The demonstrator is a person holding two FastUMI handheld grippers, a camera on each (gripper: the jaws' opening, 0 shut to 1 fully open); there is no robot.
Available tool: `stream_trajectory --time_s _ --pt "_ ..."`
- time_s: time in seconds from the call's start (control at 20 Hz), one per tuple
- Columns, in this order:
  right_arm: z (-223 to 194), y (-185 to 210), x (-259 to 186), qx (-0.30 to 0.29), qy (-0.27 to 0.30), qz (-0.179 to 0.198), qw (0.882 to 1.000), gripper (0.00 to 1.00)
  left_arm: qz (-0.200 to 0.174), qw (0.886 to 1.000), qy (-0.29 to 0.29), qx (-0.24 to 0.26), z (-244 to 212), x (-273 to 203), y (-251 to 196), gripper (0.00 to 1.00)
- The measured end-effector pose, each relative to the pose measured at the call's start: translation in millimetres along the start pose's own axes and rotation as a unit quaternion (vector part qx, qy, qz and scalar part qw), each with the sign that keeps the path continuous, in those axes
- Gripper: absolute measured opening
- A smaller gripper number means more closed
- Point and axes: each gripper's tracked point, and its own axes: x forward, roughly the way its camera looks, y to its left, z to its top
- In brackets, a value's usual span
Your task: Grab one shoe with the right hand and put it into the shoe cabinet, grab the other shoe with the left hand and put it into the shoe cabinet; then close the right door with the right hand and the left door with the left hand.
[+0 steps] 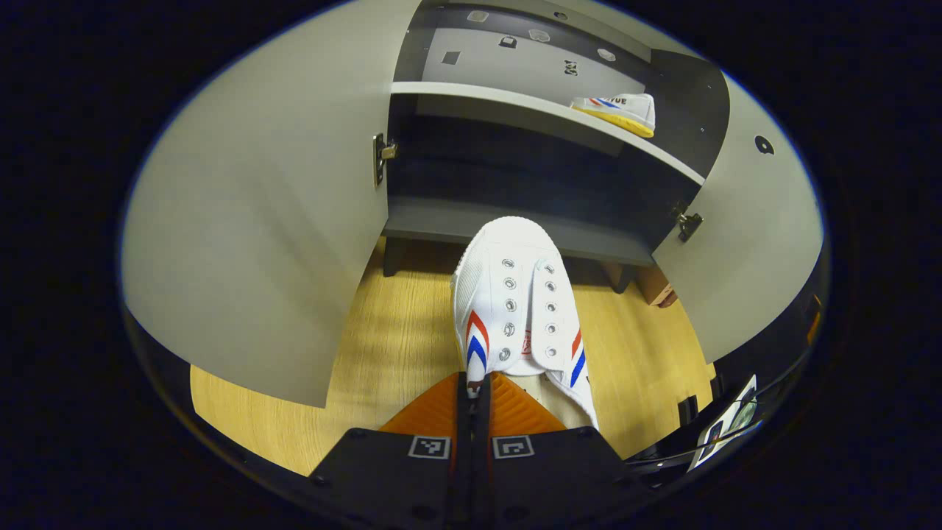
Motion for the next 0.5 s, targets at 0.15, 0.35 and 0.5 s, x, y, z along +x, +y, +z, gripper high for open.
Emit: stream_trajectory --time_s 0.15,0.35,0.5 --pt "-2 -1 -2 0.002 -0.002 0.0 1.0 0.89 -0.012 1.0 -0.011 -0.003 21 -15 4 0.07" --pt "-2 -5 -6 0.009 -0.008 -0.003 1.0 0.89 -0.017 0.999 -0.037 0.004 51 -35 11 0.07" --pt "-2 -9 -8 0.01 -0.012 -0.007 1.0 0.89 -0.009 0.998 -0.055 0.018 78 -54 12 0.07"
